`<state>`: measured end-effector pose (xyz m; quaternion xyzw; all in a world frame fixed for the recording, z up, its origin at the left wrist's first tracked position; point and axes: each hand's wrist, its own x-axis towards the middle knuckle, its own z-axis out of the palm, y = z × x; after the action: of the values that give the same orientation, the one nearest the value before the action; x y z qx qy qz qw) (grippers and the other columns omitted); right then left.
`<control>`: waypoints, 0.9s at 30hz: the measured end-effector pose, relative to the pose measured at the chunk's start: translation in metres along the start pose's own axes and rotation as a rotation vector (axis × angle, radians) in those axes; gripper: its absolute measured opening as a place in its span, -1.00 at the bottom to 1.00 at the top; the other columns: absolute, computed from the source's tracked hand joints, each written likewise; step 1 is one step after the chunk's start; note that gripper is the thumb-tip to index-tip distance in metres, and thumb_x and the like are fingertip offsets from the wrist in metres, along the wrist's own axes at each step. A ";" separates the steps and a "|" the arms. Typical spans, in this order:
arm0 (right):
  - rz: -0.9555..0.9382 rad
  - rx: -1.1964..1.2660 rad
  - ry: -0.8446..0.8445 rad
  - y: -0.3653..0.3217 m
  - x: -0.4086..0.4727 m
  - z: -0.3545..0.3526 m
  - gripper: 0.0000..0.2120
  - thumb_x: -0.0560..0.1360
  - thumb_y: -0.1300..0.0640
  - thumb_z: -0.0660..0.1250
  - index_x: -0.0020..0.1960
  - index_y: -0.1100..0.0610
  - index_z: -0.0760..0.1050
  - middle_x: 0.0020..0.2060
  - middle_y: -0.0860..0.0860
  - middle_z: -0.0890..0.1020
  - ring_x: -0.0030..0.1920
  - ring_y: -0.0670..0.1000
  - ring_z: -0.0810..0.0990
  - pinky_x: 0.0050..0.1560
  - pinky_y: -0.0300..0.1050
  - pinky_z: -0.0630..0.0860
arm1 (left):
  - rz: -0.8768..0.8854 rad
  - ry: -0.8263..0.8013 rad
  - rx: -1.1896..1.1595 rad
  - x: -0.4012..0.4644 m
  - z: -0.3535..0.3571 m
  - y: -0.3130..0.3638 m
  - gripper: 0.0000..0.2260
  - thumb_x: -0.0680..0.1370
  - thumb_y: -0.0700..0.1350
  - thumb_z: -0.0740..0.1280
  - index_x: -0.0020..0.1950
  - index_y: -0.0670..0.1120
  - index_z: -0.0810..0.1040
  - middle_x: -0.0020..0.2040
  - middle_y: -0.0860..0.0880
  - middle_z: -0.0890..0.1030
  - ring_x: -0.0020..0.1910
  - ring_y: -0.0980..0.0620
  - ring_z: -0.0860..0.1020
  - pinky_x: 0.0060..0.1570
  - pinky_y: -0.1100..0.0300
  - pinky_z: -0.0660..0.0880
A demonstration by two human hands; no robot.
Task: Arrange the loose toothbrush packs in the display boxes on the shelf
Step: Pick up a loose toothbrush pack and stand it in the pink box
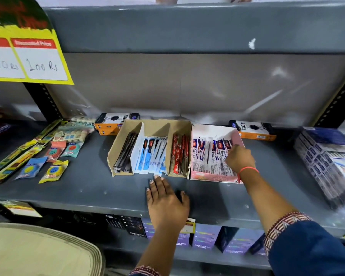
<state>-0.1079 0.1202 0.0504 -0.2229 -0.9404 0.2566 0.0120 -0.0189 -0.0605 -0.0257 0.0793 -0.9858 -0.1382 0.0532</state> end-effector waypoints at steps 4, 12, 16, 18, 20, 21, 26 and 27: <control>-0.118 -0.121 0.070 -0.010 -0.008 0.005 -0.68 0.49 0.33 0.15 0.23 0.32 0.42 0.23 0.29 0.47 0.16 0.28 0.54 0.12 0.06 0.50 | 0.006 -0.017 -0.017 0.001 0.003 -0.001 -0.33 0.42 0.12 -0.03 0.32 -0.34 0.35 0.31 -0.32 0.41 0.31 -0.27 0.37 0.30 -0.10 0.22; -0.201 -0.144 -0.185 -0.034 -0.025 0.026 -0.69 0.48 0.13 0.35 0.12 0.32 0.52 0.07 0.24 0.64 0.10 0.22 0.61 0.10 0.02 0.55 | 0.024 0.025 -0.026 0.001 0.004 -0.002 -0.24 0.39 0.18 -0.18 0.43 -0.30 0.14 0.45 -0.28 0.20 0.44 -0.22 0.14 0.39 -0.01 -0.05; -0.177 -0.166 -0.176 -0.035 -0.024 0.029 -0.71 0.48 0.14 0.34 0.13 0.30 0.52 0.09 0.22 0.63 0.12 0.20 0.60 0.12 0.00 0.55 | 0.018 0.044 -0.020 0.000 0.005 -0.003 -0.26 0.40 0.17 -0.14 0.41 -0.31 0.18 0.42 -0.30 0.25 0.42 -0.23 0.19 0.38 -0.03 0.01; -0.176 -0.181 -0.158 -0.036 -0.024 0.030 -0.76 0.50 0.21 0.27 0.13 0.29 0.51 0.10 0.22 0.63 0.12 0.20 0.60 0.10 -0.01 0.55 | 0.006 0.037 -0.019 0.001 0.005 -0.003 -0.30 0.41 0.15 -0.05 0.35 -0.34 0.30 0.34 -0.33 0.37 0.34 -0.27 0.33 0.33 -0.09 0.17; -0.172 -0.194 -0.144 -0.036 -0.025 0.031 -0.75 0.51 0.27 0.20 0.17 0.29 0.49 0.11 0.22 0.62 0.13 0.20 0.60 0.10 -0.02 0.54 | 0.006 0.033 -0.023 0.002 0.005 -0.002 -0.34 0.40 0.12 0.04 0.27 -0.36 0.41 0.24 -0.34 0.48 0.24 -0.29 0.44 0.26 -0.10 0.31; -0.169 -0.199 -0.141 -0.037 -0.025 0.031 -0.73 0.52 0.29 0.17 0.19 0.29 0.47 0.13 0.22 0.60 0.15 0.21 0.58 0.10 -0.02 0.54 | 0.008 0.034 -0.024 0.002 0.005 -0.002 -0.35 0.39 0.11 0.06 0.24 -0.37 0.43 0.21 -0.34 0.50 0.21 -0.29 0.47 0.26 -0.07 0.32; -0.178 -0.254 -0.133 -0.040 -0.026 0.029 -0.68 0.52 0.30 0.13 0.26 0.29 0.40 0.19 0.23 0.57 0.20 0.21 0.56 0.13 -0.01 0.53 | -0.003 0.028 -0.044 0.003 0.007 -0.002 -0.33 0.39 0.12 0.04 0.27 -0.36 0.41 0.25 -0.33 0.48 0.24 -0.27 0.45 0.25 -0.09 0.33; -0.180 -0.268 -0.134 -0.040 -0.026 0.029 -0.67 0.53 0.30 0.12 0.27 0.29 0.39 0.19 0.23 0.57 0.20 0.21 0.56 0.12 -0.02 0.53 | -0.005 0.029 -0.055 0.003 0.007 -0.002 -0.32 0.40 0.13 0.02 0.30 -0.36 0.37 0.28 -0.33 0.45 0.28 -0.26 0.41 0.27 -0.10 0.30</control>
<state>-0.1048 0.0640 0.0472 -0.1200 -0.9810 0.1413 -0.0575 -0.0223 -0.0607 -0.0327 0.0824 -0.9806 -0.1641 0.0691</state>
